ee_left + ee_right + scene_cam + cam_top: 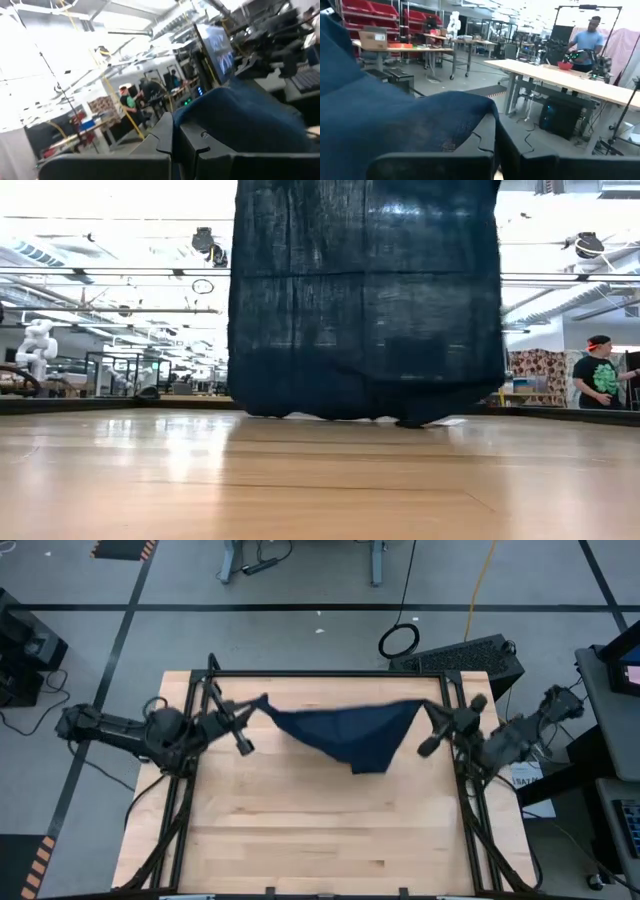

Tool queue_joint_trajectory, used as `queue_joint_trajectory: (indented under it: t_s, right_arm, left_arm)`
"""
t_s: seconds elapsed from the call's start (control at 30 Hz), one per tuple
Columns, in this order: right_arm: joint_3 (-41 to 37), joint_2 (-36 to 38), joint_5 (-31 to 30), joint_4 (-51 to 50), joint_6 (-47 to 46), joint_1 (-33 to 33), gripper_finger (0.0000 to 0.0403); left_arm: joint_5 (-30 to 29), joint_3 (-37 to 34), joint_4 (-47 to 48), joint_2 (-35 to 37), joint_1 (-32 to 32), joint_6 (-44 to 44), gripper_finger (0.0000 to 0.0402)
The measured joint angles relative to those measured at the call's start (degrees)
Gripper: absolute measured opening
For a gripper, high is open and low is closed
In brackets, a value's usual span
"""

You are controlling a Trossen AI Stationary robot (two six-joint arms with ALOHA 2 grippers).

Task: Roll towel
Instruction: Roll the dark blue towel

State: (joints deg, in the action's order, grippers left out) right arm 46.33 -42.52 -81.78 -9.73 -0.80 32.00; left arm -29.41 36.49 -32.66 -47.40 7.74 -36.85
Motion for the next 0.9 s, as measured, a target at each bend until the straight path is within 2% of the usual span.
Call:
queue_joint_trajectory:
  t_s: [0.23, 0.33, 0.43, 0.5, 0.6, 0.73, 0.8, 0.9]
  right_arm:
    - [0.0, 4.1, 24.7, 26.9, 26.0, -14.3, 0.0000]
    - [0.0, 4.2, 30.0, 36.6, 34.1, -18.7, 0.0000]
    - [0.0, 4.2, 33.8, 40.6, 36.8, -22.6, 0.0000]
    - [0.0, 4.2, 35.4, 40.0, 35.1, -24.7, 0.0000]
    - [0.0, 4.0, 36.2, 32.5, 28.6, -25.7, 0.0000]
    - [0.0, 3.9, 37.3, 18.1, 16.2, -25.1, 0.0000]
    - [0.0, 3.9, 38.5, 11.1, 9.1, -24.5, 0.0000]
    - [0.0, 3.8, 41.6, 1.9, -0.6, -23.9, 0.0000]
  left_arm:
    - [13.5, 6.8, 6.9, -2.3, -16.5, 7.3, 0.0006]
    - [19.4, 10.3, 8.7, -4.2, -23.4, 9.8, 0.0006]
    - [25.1, 13.9, 9.4, -6.2, -29.7, 13.6, 0.0006]
    - [28.1, 15.6, 9.4, -7.3, -32.8, 15.6, 0.0006]
    - [31.3, 17.4, 12.0, -8.2, -36.2, 18.3, 0.0006]
    - [31.8, 19.2, 26.4, -7.3, -38.4, 21.8, 0.0006]
    - [28.9, 19.3, 34.4, -6.2, -38.8, 27.7, 0.0006]
    - [29.5, 19.3, 45.7, -3.6, -38.7, 32.1, 0.0006]
